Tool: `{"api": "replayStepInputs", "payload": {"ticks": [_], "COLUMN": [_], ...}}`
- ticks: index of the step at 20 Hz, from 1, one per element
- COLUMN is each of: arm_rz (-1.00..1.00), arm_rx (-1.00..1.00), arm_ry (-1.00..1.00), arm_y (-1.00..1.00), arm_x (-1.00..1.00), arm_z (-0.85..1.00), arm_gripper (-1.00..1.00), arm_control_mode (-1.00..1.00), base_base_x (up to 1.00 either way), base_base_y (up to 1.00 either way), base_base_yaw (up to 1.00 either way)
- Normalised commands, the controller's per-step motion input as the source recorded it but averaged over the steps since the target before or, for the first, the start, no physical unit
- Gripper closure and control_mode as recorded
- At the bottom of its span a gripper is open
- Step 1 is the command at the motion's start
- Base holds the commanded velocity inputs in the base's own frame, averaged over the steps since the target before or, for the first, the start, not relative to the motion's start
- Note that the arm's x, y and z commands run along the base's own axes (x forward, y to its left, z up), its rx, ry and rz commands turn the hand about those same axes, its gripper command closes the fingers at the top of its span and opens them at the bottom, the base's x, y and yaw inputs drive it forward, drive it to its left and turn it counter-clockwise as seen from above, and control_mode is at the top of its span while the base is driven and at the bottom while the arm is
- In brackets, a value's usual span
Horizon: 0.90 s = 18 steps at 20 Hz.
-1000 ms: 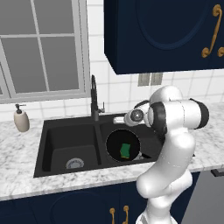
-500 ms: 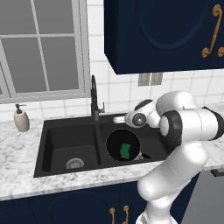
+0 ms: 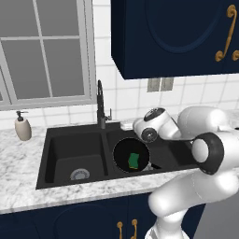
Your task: Pick the pan and sponge and place them into the sink. Then turn on the water.
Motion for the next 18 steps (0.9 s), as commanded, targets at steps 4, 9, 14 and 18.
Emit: {"api": "replayStepInputs", "payload": {"ticks": [4, 9, 14, 18], "arm_rz": [0.00, 0.01, 0.00, 0.00], "arm_rx": [0.00, 0.00, 0.00, 0.00], "arm_ry": [-0.25, -0.20, -0.16, -0.15], "arm_y": [0.00, 0.00, 0.01, 0.04], "arm_x": [-0.07, 0.00, 0.00, 0.00], "arm_z": [0.00, 0.00, 0.00, 0.00], "arm_gripper": [-1.00, -1.00, -1.00, -1.00], "arm_control_mode": [-1.00, -1.00, -1.00, -1.00], "base_base_x": [0.00, 0.00, 0.00, 0.00], "base_base_y": [0.00, 0.00, 0.00, 0.00], "base_base_yaw": [0.00, 0.00, 0.00, 0.00]}}
